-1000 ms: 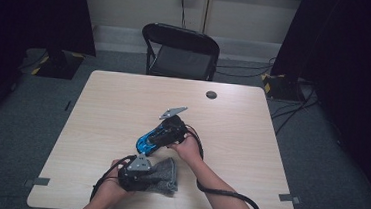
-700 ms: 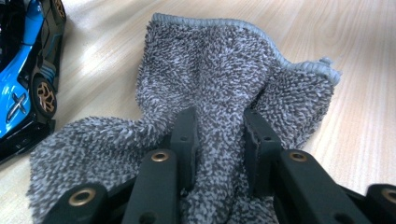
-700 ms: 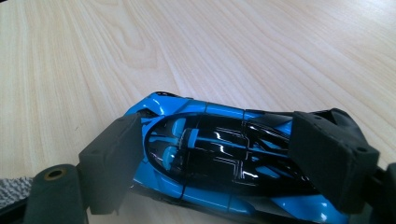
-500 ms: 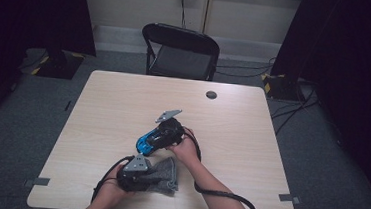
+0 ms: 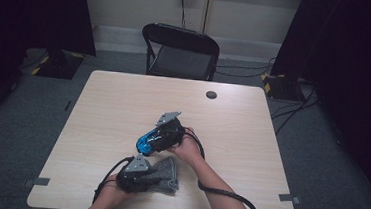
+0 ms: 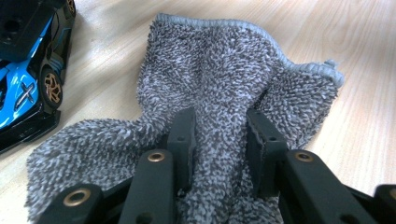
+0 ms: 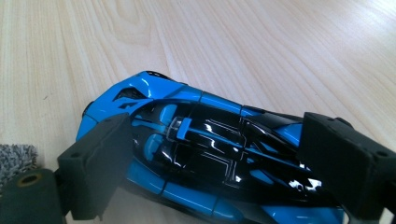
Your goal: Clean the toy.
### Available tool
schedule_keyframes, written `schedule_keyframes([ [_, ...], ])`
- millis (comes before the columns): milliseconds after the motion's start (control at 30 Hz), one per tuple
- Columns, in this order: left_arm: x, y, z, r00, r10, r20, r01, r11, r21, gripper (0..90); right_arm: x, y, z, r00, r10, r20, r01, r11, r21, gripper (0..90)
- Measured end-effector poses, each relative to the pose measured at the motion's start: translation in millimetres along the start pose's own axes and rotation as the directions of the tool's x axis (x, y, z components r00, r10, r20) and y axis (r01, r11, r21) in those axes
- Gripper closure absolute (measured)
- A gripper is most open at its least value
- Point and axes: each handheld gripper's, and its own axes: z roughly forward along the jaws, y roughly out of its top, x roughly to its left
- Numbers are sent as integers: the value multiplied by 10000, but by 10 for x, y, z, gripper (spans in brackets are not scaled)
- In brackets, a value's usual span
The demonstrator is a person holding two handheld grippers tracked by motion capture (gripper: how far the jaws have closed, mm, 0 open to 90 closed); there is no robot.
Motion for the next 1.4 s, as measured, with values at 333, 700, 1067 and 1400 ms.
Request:
schedule_keyframes([
  [333,-10,-2,2,10000,-51,-65,50,10000,-39,663,-56,84,73,9993,-17,-379,39,9982,597,20],
  [700,-25,4,13,9999,-127,-72,126,9999,-27,581,-67,23,96,9988,194,-444,-192,9998,40,13],
  [1067,9,119,-2,9920,-1257,120,1243,9887,841,783,-53,-7,91,9989,293,-355,-300,9994,-189,13],
  [1400,287,188,-577,9600,-2430,-1388,2421,9700,-237,783,-50,-19,90,9987,378,-346,-388,9988,-300,14],
])
